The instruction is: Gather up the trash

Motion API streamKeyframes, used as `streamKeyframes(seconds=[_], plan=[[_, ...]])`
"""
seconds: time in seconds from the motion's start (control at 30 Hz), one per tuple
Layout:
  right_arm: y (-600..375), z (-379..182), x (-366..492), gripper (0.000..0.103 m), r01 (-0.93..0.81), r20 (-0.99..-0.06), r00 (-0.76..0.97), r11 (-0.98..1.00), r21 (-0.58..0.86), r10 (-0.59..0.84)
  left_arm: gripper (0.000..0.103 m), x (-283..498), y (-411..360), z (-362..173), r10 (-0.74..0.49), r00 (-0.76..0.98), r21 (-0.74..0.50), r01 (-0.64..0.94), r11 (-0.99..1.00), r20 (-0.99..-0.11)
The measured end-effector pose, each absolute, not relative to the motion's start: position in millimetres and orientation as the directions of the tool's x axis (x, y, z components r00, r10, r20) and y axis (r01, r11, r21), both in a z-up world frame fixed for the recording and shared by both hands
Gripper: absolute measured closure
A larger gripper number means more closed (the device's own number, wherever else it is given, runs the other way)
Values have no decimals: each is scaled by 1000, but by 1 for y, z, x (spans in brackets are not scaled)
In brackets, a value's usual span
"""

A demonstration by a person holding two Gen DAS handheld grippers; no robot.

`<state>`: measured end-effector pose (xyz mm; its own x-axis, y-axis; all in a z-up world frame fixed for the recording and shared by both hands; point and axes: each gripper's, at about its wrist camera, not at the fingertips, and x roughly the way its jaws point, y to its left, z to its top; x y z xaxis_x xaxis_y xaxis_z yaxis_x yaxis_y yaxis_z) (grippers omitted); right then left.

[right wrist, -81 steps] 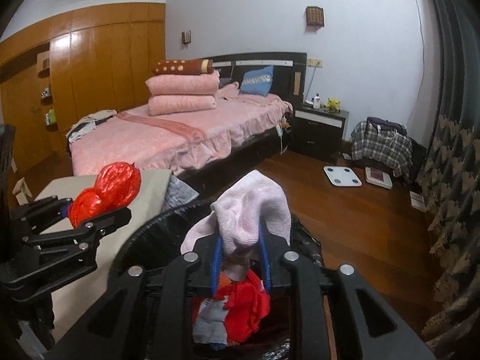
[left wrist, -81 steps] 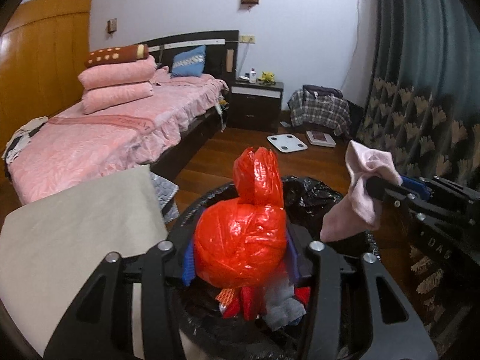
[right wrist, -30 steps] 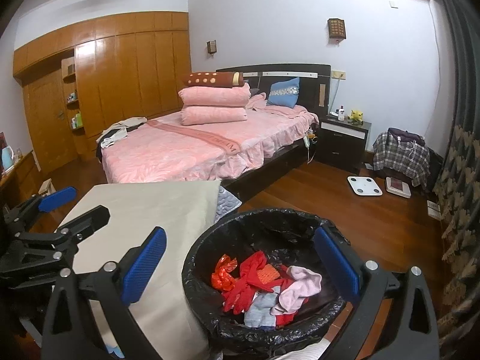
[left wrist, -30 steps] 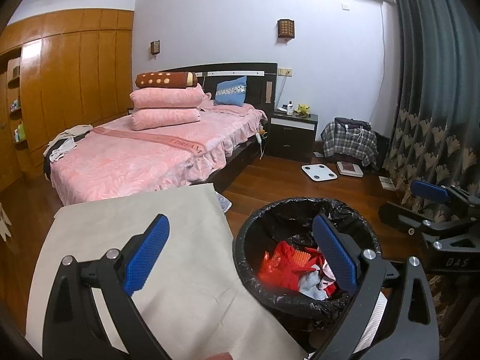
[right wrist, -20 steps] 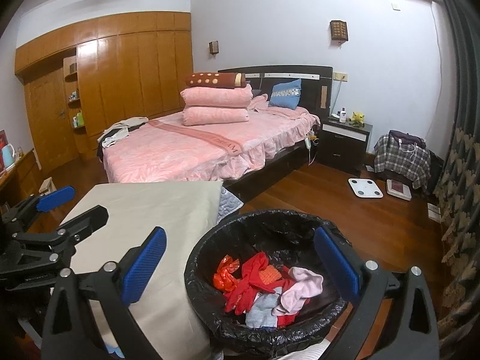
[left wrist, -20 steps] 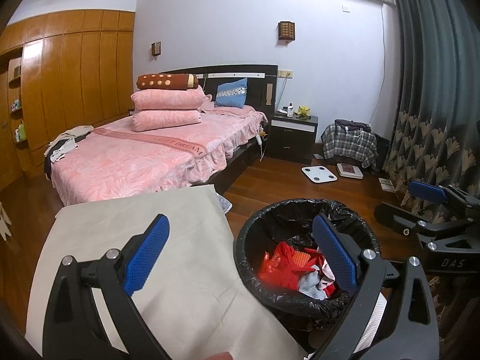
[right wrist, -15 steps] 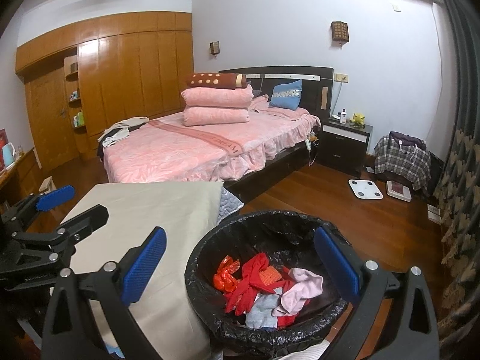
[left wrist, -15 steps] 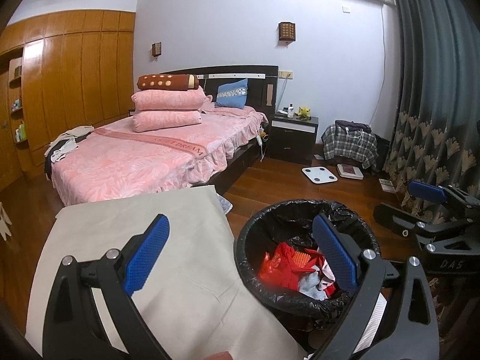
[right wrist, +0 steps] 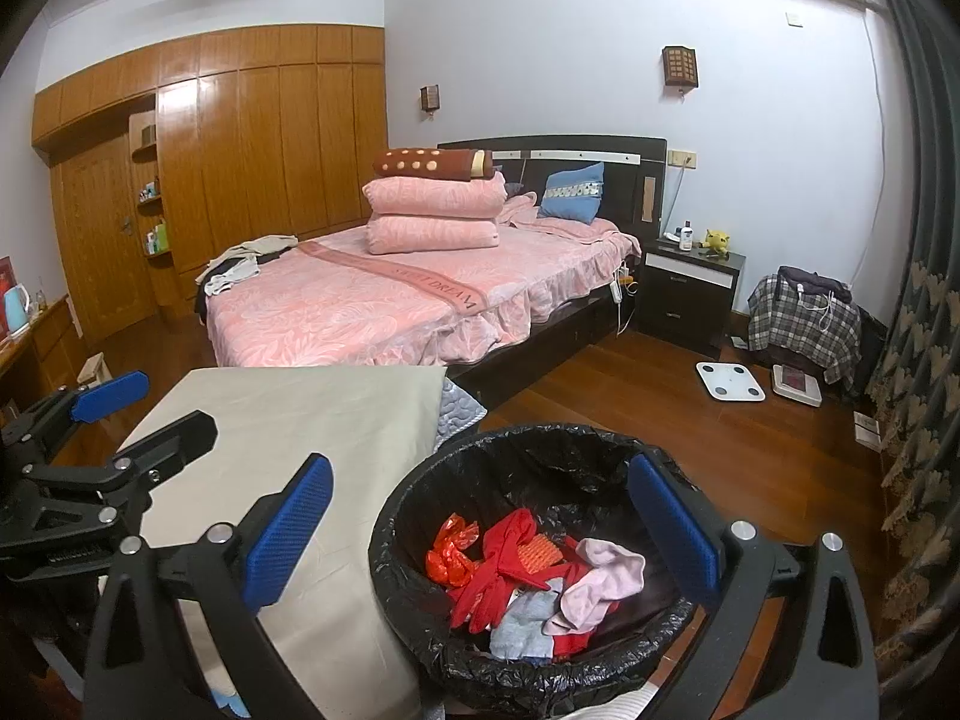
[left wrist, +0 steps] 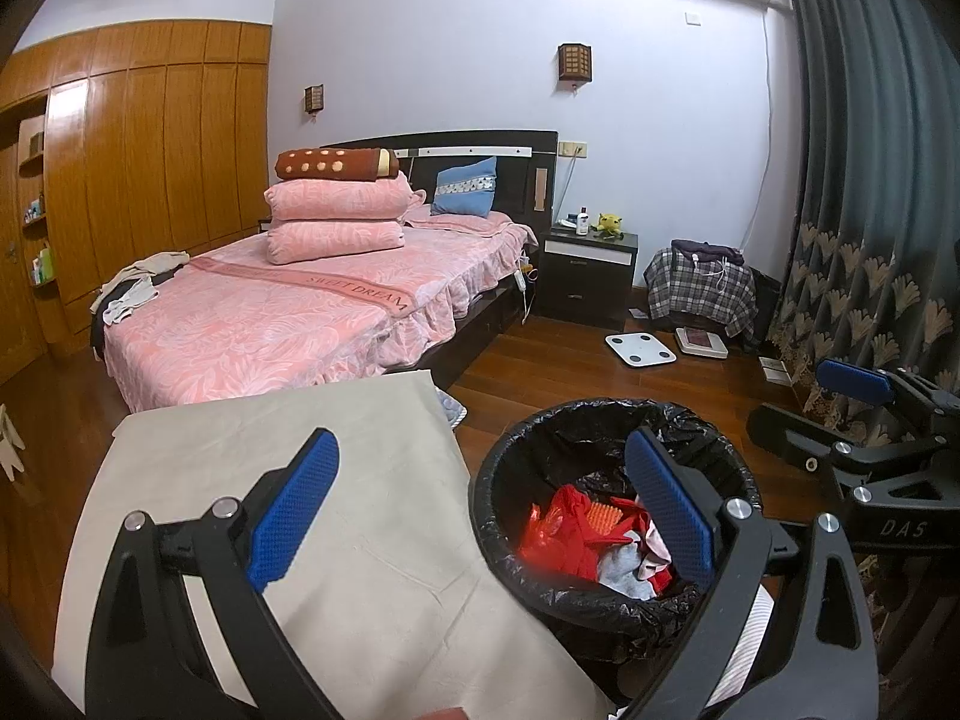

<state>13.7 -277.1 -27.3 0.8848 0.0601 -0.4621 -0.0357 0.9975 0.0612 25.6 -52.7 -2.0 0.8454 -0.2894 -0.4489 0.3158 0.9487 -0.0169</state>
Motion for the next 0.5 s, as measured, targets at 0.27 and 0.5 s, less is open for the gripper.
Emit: streamKeyframes(seconds=[0.27,0.5], plan=[[-277,-28,13,6,-36,-463,885,997,62,60,9,26,-52,-2,-290,845,-17,316,948,-449],[-276,-28,13,6,-36,-463,884,997,61,60,9,25,-51,-2,-290,844,-17,317,948,-451]])
